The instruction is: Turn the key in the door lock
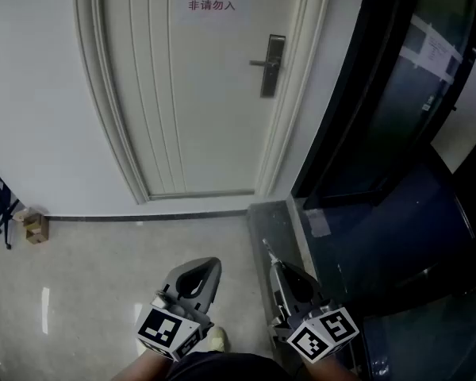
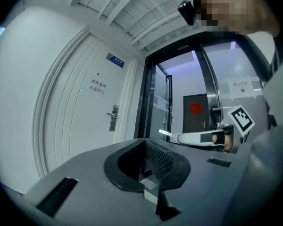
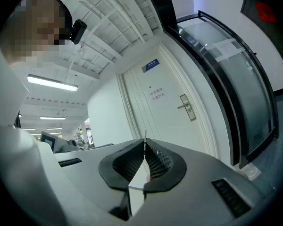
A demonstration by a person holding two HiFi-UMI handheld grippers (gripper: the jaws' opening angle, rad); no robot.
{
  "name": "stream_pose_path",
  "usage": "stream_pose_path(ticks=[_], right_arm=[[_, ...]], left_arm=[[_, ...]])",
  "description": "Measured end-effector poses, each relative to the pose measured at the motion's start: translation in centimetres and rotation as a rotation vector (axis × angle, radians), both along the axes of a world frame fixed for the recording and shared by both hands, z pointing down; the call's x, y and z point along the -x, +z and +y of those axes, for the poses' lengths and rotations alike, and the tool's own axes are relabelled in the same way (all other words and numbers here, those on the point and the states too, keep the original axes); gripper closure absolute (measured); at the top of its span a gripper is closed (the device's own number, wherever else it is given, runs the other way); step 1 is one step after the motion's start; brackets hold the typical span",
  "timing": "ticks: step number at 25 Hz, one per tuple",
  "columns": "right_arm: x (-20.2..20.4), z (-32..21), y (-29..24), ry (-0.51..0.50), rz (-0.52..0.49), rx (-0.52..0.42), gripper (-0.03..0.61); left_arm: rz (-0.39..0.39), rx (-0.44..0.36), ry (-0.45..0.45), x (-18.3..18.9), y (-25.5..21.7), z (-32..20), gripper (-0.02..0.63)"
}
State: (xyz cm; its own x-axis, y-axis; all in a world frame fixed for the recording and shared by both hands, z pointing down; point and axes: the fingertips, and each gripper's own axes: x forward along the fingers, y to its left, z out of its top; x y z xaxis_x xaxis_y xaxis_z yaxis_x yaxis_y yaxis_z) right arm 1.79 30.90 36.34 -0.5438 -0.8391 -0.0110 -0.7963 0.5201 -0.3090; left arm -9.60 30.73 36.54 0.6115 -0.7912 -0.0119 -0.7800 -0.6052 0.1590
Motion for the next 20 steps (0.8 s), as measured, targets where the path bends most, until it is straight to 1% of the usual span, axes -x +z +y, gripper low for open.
stream_pose_path(ticks=[3, 6, 10, 13, 20], right_arm=[[1.4, -2.8, 0.0, -0.005, 0.009, 0.010, 0.558], [1.8, -5.3, 0.0, 0.001, 0.015, 0.016, 0.558], [1.4, -8.6, 0.2, 0.014, 0.024, 0.019, 0.558], [1.0, -11.8, 0.5, 0.007, 0.035, 0.017, 0.558], [-1.5, -21.5, 0.8, -0.024, 0.037, 0.011, 0.558]], left_arm=[[0.001, 0.005, 0.006, 0.9, -0.1, -2.9, 0.611], [0.013, 0.012, 0.021, 1.0, 0.0, -5.5, 0.611], [0.019, 0.029, 0.042, 0.4, 0.3, -8.5, 0.611], [0.017, 0.032, 0.039, -0.1, 0.5, -11.4, 0.611], [0.005, 0.039, 0.010, -2.3, 0.7, -19.9, 0.611]])
